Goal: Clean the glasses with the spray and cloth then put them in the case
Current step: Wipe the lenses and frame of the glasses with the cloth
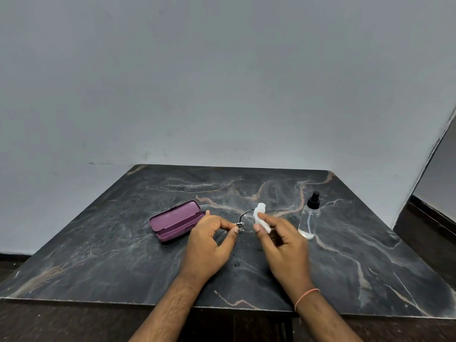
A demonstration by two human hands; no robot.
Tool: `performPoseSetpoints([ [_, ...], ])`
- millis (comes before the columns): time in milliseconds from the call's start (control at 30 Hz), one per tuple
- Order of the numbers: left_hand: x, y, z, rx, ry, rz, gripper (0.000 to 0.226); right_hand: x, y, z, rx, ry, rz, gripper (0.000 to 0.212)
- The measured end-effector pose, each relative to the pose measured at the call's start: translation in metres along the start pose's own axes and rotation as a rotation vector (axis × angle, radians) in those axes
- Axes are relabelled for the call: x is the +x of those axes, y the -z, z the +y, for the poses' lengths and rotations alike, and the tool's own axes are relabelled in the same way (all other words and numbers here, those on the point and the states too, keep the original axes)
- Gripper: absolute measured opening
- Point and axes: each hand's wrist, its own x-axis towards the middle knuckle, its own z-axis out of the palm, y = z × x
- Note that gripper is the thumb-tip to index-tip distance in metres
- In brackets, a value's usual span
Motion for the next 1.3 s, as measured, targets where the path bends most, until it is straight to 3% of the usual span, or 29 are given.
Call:
performPoseSetpoints([
  [167,0.0,-0.001,0.0,-0.04,-0.013,-0.027,0.022,-0.001,-0.002,0.002,-0.192,0.119,-0.03,0.033],
  [367,0.0,-0.002,-0.003,-0.062,-0.012,-0.023,0.017,-0.006,-0.004,0.0,-0.27,0.285,-0.204,0.033],
  [600,-0.001,-0.003,-0.004,-0.041,-0.01,-0.092,0.015,-0.001,-0.002,0.009,-0.222,0.115,-0.044,0.045],
  [900,0.0,-0.002,-0.007,-0.041,-0.004,-0.086,0.011,-0.007,-0.003,0.005,-0.238,0.233,-0.206,0.035],
  [1100,0.0,-0.003,-0.005,-0.048,0.015,-0.053,0.014,-0.002,-0.001,0.009,-0.241,0.049,-0.008,0.028],
  [1300,0.0,-0.002,-0.006,-0.067,0.031,-0.046,0.014,-0.008,-0.002,0.004,-0.284,0.127,-0.143,0.016],
])
